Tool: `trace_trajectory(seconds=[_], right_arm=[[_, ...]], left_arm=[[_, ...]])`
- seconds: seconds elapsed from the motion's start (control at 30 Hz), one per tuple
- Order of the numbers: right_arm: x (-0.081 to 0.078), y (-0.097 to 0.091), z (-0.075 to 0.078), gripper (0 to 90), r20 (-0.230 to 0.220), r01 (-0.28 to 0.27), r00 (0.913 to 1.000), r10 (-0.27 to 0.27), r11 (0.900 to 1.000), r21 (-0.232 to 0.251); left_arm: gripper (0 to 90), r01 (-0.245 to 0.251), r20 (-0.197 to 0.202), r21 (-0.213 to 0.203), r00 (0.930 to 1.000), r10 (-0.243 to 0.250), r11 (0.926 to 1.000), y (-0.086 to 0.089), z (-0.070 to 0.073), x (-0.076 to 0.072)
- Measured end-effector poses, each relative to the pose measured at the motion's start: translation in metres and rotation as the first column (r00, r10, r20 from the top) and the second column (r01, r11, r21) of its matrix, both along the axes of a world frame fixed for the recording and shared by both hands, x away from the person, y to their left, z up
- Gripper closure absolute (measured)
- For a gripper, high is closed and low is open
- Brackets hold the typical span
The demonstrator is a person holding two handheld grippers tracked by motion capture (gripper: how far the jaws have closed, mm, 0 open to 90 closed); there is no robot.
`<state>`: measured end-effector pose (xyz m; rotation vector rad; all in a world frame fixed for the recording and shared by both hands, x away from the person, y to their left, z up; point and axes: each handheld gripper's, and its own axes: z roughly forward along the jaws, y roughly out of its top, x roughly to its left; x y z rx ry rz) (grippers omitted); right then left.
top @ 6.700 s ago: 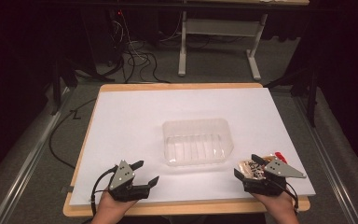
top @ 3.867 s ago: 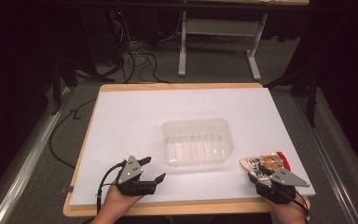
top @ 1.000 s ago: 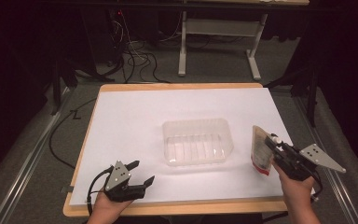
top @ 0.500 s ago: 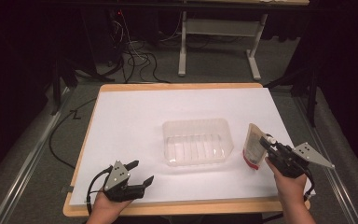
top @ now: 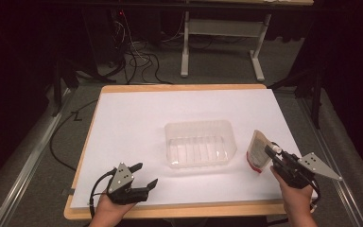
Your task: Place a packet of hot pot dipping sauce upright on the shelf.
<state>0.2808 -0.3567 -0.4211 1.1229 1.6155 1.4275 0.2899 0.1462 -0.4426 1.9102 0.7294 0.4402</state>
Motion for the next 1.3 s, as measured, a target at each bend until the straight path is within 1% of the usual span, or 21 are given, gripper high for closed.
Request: trace_trajectory(seconds=[0.07,0.47,0.5,0.57,0.6,0.63,0.67,0.7,0.73,0.77,0.83,0.87,0.9,0.93,0.97,1.0,1.03,1.07,1.13,1.27,1.3], right_arm=[[-0.002,0.002,0.0,73.4,0.001,0.002,1.0,-0.002,0.9998,-0.02],[-0.006,-0.004,-0.002,70.7,-0.002,0.018,0.9998,-0.018,0.9995,-0.025],[-0.007,-0.004,-0.002,69.6,-0.006,0.017,0.9998,-0.017,0.9995,-0.027],[-0.007,-0.004,-0.002,61.4,-0.019,0.018,0.9997,-0.018,0.9995,-0.026],[-0.007,-0.004,-0.002,61.4,-0.019,0.018,0.9997,-0.018,0.9995,-0.026],[-0.006,-0.004,-0.003,58.7,-0.026,0.015,0.9995,-0.015,0.9996,-0.026],[-0.005,-0.003,-0.005,53.7,-0.06,0.011,0.9981,-0.012,0.9997,-0.021],[-0.005,-0.003,-0.005,53.7,-0.06,0.011,0.9981,-0.012,0.9997,-0.021],[-0.003,-0.001,-0.009,50.6,-0.092,0.004,0.9957,-0.007,0.9995,-0.032],[-0.003,-0.001,-0.009,50.6,-0.092,0.004,0.9957,-0.007,0.9995,-0.032],[-0.001,0.001,-0.014,49.9,-0.131,-0.004,0.9914,-0.002,0.9988,-0.048],[0.002,0.001,-0.019,51.6,-0.155,-0.006,0.9879,-0.003,0.9982,-0.06],[0.002,0.001,-0.019,51.6,-0.155,-0.006,0.9879,-0.003,0.9982,-0.06],[0.005,0.002,-0.024,55.6,-0.184,-0.008,0.983,-0.004,0.9981,-0.061],[0.005,0.002,-0.024,55.6,-0.184,-0.008,0.983,-0.004,0.9981,-0.061],[0.006,0.002,-0.025,56.8,-0.2,-0.004,0.9798,-0.007,0.9983,-0.058],[0.008,0.002,-0.029,63.9,-0.22,-0.001,0.9753,-0.014,0.9977,-0.067],[0.008,0.002,-0.029,63.9,-0.22,-0.001,0.9753,-0.014,0.9977,-0.067],[0.01,0.002,-0.032,71.2,-0.229,0.001,0.9732,-0.017,0.9975,-0.07],[0.012,0.004,-0.03,86.6,-0.228,-0.006,0.9735,-0.011,0.9974,-0.072],[0.012,0.004,-0.03,86.6,-0.228,-0.006,0.9735,-0.011,0.9974,-0.072]], left_arm=[[24.5,0.003,0.0,0.001,1.0,-0.003,1.0,0.0,0.0,0.0],[24.5,0.012,0.002,0.001,0.9999,-0.012,0.9999,-0.004,0.0,0.003],[24.5,0.015,0.0,0.003,0.9999,-0.015,0.9999,-0.004,0.0,0.003],[24.5,0.019,0.0,0.003,0.9998,-0.019,0.9998,-0.006,0.0,0.004],[24.5,0.019,0.0,0.003,0.9998,-0.019,0.9998,-0.006,0.0,0.004],[24.5,0.019,0.0,0.002,0.9998,-0.019,0.9998,-0.006,0.0,0.005],[24.5,0.02,0.0,0.001,0.9998,-0.02,0.9998,-0.007,0.0,0.005],[24.5,0.021,0.001,0.002,0.9998,-0.021,0.9998,-0.007,0.0,0.005],[24.5,0.024,0.0,0.001,0.9997,-0.024,0.9997,-0.008,0.0,0.006],[24.5,0.024,0.0,0.001,0.9997,-0.024,0.9997,-0.008,0.0,0.006],[24.5,0.029,0.002,0.004,0.9996,-0.029,0.9996,-0.009,0.001,0.006],[24.5,0.031,0.001,0.004,0.9995,-0.031,0.9995,-0.01,0.001,0.006],[24.5,0.03,0.002,0.003,0.9995,-0.03,0.9995,-0.01,0.001,0.007],[24.5,0.031,0.003,0.003,0.9995,-0.031,0.9995,-0.01,0.001,0.007],[24.5,0.031,0.003,0.004,0.9995,-0.031,0.9995,-0.01,0.001,0.007],[24.5,0.031,0.002,0.003,0.9995,-0.031,0.9995,-0.01,0.001,0.007],[24.5,0.031,0.003,0.006,0.9995,-0.031,0.9995,-0.01,0.001,0.007],[24.5,0.028,0.005,0.006,0.9996,-0.028,0.9996,-0.009,0.001,0.007],[24.5,0.023,0.005,0.004,0.9997,-0.023,0.9997,-0.007,0.001,0.006],[24.5,0.013,0.005,0.004,0.9999,-0.013,0.9999,-0.003,0.001,0.004],[24.5,0.01,0.005,0.002,0.9999,-0.01,0.9999,-0.002,0.002,0.003]])
